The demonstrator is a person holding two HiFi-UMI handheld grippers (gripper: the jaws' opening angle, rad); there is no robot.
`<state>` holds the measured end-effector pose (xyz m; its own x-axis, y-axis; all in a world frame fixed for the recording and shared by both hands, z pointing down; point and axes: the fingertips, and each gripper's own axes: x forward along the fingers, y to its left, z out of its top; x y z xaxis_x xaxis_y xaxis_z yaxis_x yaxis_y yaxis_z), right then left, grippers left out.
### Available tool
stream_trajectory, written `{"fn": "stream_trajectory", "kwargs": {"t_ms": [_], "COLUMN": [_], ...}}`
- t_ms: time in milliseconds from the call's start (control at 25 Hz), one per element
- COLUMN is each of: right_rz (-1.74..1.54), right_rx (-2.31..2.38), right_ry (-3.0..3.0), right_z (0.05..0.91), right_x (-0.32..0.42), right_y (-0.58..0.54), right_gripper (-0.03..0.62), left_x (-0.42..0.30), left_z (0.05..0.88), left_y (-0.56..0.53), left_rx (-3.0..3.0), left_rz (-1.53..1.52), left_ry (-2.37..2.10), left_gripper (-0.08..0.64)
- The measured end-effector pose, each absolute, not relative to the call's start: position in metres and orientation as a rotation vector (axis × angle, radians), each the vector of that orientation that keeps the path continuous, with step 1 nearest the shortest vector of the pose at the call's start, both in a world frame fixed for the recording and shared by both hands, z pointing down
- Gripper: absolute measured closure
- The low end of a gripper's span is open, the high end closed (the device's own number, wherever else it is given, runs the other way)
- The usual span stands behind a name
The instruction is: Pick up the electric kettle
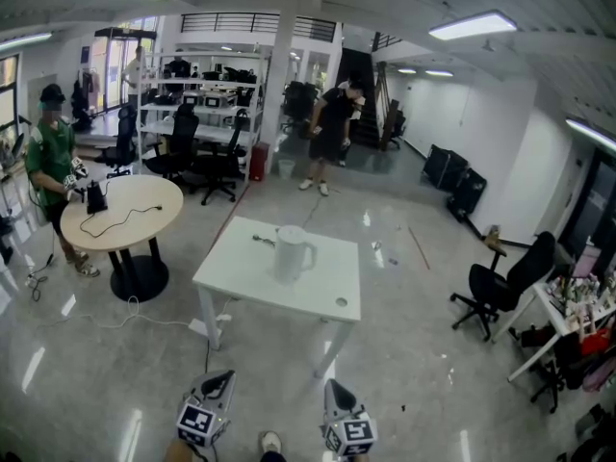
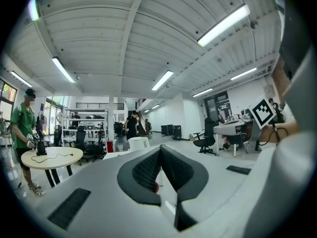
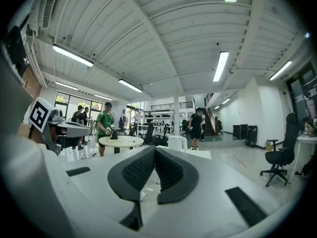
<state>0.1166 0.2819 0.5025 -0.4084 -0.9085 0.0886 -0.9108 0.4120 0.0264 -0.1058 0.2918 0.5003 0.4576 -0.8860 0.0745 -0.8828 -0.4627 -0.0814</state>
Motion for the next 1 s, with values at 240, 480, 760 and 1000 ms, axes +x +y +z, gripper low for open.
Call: {"fn": "stream_trajectory", "kwargs": {"t_ms": [240,480,760,1000], "right_rz": [0.051,0.089,0.1,0.109], "right_rx": [1.636,1.613,1.601,1.6], "right_ry": [-2.572,-2.567,-2.571,-2.578], "right_z": [0.501,0.506,0.511,0.513], "right_x": [0.118,0.12,0.128,0.13], "right_y": [0.243,0.203,0.158,0.119], "right_gripper": [0.588,0.588,0.588,0.588], "left_x": [-0.104,-0.095,-0.088,-0.083], "left_z": [0.505,0.502,0.508,0.505], "left_y": [0.255,0.216,0.169,0.133], "left_rx": [-2.662,-2.67,-2.673,-2.669], "left_rz": [-0.176,-0.206,-0.214,-0.251], "left_ry": [1.626,1.626,1.628,1.639], "left_gripper": [0.554,0.554,0.554,0.554]}}
